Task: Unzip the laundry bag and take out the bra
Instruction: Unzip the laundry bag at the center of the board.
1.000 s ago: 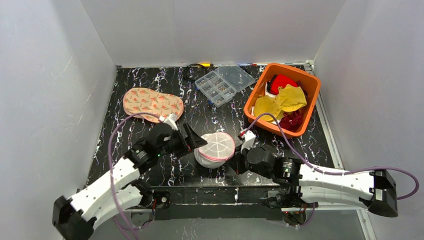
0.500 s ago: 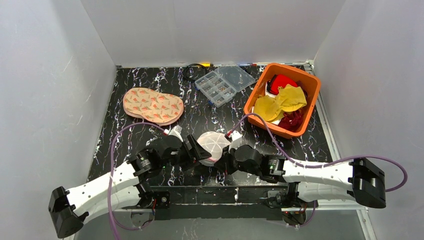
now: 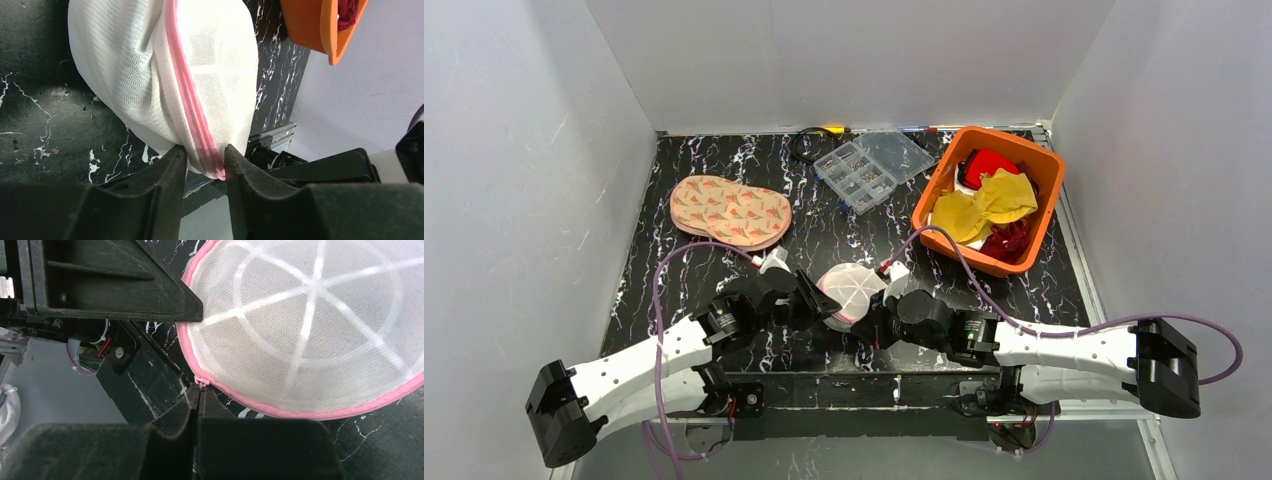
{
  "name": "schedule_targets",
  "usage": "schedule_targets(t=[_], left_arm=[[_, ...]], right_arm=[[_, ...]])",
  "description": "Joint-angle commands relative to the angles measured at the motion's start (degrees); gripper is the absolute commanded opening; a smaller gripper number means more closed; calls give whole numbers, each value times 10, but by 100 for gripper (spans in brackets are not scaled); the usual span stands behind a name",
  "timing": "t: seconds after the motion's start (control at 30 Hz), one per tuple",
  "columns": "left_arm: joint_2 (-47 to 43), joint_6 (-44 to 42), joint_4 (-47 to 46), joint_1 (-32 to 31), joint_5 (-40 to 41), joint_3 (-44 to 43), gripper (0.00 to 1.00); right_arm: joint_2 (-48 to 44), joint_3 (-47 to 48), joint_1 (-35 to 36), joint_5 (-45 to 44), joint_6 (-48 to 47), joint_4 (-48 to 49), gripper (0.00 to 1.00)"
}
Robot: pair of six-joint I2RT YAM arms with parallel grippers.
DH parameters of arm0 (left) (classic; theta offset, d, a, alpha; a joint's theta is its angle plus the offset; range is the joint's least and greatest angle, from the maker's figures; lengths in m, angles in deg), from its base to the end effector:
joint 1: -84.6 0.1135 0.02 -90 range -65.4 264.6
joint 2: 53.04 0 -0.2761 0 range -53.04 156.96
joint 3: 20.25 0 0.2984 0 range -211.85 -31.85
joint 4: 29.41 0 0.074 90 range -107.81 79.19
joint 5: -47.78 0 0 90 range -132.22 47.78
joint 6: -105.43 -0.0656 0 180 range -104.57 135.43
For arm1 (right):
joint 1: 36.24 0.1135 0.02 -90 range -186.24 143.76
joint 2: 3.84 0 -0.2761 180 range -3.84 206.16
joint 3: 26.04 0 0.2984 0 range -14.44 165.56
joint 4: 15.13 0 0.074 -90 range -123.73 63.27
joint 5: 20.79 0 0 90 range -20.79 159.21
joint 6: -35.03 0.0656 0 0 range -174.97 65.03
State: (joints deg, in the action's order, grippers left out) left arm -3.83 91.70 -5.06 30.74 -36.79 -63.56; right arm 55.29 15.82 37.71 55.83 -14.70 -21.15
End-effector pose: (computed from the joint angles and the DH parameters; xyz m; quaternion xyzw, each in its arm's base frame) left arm 0.1565 -0.2037 0.2217 -0.1915 0.8450 -0.4339 0.2470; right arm 0.0947 0.2744 0.2074 -0.1790 0.8126 0.4057 0.3782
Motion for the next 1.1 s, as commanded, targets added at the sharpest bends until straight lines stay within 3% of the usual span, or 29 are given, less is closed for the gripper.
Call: schedule_targets(t=[0.0,0.2,0.57,0.7,0.87,1.07], left_arm=[[-1,-3,3,-2,32,-8,26],[-26,-13,33,-1,60,-19,0],[-48,-65,52,12,61,-56,0],[-30,-95,13,68,-28,-56,0],[46,-134,-98,154,-240,-50,0],[120,-187,-102,172,-272,-73,0]], right_arm=[[-13,13,3,-7,-3,14,1],[-38,19,3,-34,-13,-30,1],[-131,17,3,-137,-18,-168,1],[-146,18,3,-167,-20,-198,1],[-145,16,3,-178,-36,-211,1],[-142,-8,3,-144,-35,-181,1]])
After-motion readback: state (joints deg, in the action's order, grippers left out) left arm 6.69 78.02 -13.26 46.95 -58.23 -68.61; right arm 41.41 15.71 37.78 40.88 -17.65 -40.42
